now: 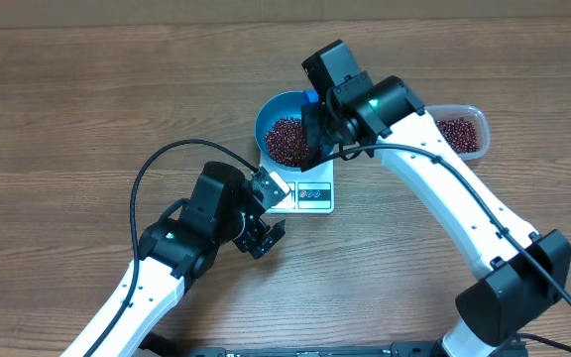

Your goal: Scoop item into bowl and weigh 150g on scale

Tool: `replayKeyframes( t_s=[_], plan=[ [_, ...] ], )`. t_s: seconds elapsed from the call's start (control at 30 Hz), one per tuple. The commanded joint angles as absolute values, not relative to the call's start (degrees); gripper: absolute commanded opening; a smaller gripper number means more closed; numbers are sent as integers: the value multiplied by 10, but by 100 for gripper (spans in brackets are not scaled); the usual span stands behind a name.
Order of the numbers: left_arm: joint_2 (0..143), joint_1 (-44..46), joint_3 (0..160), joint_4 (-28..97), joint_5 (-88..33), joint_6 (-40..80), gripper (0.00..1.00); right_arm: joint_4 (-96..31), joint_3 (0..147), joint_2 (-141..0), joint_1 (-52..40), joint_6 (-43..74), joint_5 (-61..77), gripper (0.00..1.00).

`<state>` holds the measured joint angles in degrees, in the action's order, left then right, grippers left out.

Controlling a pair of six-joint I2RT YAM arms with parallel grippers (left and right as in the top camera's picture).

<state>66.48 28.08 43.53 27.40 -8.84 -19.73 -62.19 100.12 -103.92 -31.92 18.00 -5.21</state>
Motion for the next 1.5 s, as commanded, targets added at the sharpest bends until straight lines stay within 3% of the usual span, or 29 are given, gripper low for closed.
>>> replayKeyframes(
  t_s=[0.0, 1.47],
  plan=[
    [659, 278, 432, 272, -97, -206, 99, -618, 1018, -1022, -330, 182, -67, 4],
    [659, 278, 432, 272, -97, -206, 100, -624, 1018, -1022, -387, 197, -185, 4]
  ],
)
